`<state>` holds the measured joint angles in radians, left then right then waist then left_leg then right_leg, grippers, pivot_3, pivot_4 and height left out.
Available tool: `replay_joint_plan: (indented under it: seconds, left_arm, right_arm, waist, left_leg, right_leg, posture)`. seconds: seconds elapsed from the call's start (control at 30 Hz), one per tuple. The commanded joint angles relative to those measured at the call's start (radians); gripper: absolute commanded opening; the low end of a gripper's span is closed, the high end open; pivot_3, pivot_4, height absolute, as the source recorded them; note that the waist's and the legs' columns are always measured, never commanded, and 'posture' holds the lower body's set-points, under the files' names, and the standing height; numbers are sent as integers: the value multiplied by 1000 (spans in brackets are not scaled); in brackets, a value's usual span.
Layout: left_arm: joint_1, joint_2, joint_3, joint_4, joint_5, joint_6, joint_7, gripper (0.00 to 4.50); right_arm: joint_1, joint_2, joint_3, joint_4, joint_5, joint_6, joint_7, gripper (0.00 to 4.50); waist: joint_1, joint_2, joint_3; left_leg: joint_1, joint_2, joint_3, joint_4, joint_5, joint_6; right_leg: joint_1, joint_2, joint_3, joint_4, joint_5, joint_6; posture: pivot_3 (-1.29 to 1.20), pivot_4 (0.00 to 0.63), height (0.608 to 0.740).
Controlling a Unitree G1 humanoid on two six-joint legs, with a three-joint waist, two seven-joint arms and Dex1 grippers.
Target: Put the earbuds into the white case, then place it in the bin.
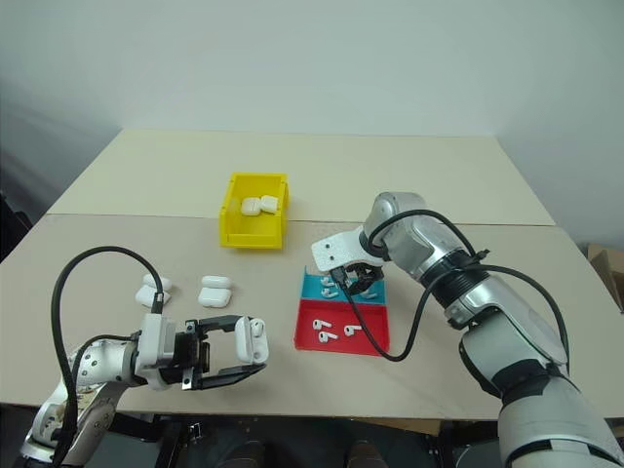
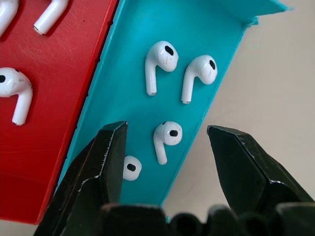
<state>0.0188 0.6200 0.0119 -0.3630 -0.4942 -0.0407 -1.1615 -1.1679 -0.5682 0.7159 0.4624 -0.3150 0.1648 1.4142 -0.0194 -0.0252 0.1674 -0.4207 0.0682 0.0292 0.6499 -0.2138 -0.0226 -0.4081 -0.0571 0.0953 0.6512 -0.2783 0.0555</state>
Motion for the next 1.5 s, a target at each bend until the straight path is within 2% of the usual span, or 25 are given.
replay_joint_plan:
  seconds: [0.03,0.53,0.67,1.43,1.5]
  left_arm:
    - [9,-2,-4,-49,0,-9,19,2749]
    - [1,8,-10,-56,4,-4,36,2749]
    - [2,14,-8,-58,3,-2,36,2749]
    - [-3,25,-9,-71,6,21,50,2749]
    - [-2,26,-10,-70,7,19,47,2749]
  right_arm:
    - [-34,10,-25,39,-32,-53,-2,3101]
    - [-56,60,-46,193,-93,-191,-29,3101]
    - [-55,62,-58,198,-98,-206,-24,2216]
    - [-43,69,-65,201,-99,-257,-14,2216]
    - [-42,66,-64,202,-101,-260,-10,1817]
  waist:
    - [0,0,0]
    - [-2,0,0]
    - [-2,0,0]
    - [-2,0,0]
    - [-2,0,0]
  left_leg:
    - [0,0,0,0,0,0]
    - [2,0,0,0,0,0]
    - [2,0,0,1,0,0]
    - [3,0,0,1,0,0]
    - [3,0,0,1,0,0]
  right_leg:
    - [0,0,0,0,0,0]
    - [0,0,0,4,0,0]
    - [0,0,0,5,0,0]
    - [0,0,0,5,0,0]
    - [0,0,0,5,0,0]
  posture:
    - [0,150,740]
    - [0,150,740]
    - [0,150,740]
    - [0,150,740]
    - [0,150,740]
